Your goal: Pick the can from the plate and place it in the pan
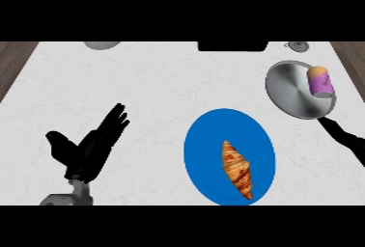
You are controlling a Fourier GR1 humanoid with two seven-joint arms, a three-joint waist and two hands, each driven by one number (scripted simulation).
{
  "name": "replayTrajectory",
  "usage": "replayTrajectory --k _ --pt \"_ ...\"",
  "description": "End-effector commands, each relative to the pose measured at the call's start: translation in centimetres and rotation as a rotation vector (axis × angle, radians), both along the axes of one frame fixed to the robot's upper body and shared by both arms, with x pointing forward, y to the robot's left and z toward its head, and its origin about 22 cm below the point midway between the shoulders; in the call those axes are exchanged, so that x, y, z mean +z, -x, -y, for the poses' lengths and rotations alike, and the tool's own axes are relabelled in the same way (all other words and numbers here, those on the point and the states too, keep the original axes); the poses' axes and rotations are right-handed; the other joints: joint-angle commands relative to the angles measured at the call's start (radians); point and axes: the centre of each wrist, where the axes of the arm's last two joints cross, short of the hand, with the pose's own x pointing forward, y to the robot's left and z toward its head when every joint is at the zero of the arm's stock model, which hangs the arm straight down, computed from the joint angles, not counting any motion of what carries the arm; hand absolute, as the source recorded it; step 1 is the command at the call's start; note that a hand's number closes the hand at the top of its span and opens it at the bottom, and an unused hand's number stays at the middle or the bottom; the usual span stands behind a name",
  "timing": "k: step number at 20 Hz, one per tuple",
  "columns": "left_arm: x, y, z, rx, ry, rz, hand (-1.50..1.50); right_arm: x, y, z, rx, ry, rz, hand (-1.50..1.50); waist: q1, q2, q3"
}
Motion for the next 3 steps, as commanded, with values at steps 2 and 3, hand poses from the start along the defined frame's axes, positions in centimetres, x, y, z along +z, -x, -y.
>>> replayTrajectory --k 2,3 --pt "1.2 -0.5 1.4 -0.024 0.006 -0.005 0.00 -0.4 -0.1 -0.8 0.068 -0.003 -0.003 -1.50 -0.003 -0.002 -0.001" --pt "-0.5 -1.4 -0.9 0.001 -0.009 0.002 0.00 0.8 0.5 0.5 0.070 0.008 -0.018 -1.50 -0.009 -0.003 -0.001"
